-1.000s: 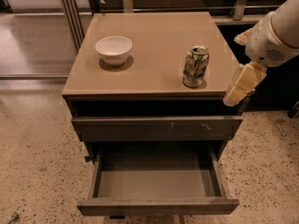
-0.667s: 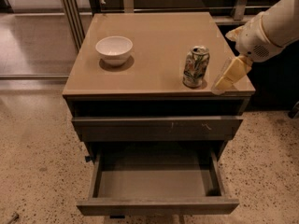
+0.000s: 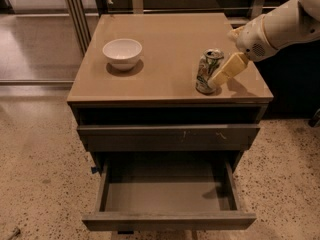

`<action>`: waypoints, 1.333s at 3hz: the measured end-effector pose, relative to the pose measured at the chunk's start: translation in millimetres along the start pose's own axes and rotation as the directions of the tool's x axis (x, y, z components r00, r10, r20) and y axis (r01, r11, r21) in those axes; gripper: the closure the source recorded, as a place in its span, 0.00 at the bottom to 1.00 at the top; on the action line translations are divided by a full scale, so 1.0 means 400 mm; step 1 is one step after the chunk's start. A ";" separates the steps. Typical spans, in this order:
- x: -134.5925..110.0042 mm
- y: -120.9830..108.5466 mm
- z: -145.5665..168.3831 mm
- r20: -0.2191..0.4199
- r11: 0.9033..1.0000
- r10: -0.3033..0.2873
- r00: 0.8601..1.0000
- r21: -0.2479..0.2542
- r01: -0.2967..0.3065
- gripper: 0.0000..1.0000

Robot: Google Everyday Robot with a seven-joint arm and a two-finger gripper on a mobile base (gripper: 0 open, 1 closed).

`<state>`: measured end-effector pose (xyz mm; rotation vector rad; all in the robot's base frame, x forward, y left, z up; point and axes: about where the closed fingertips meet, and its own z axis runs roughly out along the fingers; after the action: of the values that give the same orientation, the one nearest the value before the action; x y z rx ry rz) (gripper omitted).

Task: Place 7up can into middle drawer

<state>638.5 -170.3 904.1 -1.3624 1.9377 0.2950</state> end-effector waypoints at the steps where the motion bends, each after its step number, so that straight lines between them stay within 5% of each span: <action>1: -0.014 0.000 0.053 0.028 0.999 0.014 1.000 -0.034 -0.013 0.00; 2: -0.007 0.008 0.094 0.021 0.998 0.024 0.999 -0.065 -0.023 0.00; 4: -0.007 0.008 0.095 0.021 0.998 0.024 0.999 -0.065 -0.023 0.41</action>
Offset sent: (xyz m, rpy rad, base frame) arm 0.0185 0.0300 -0.0392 0.0431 0.0825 0.0392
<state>652.7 -145.6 878.7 -1.3730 1.9421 0.3861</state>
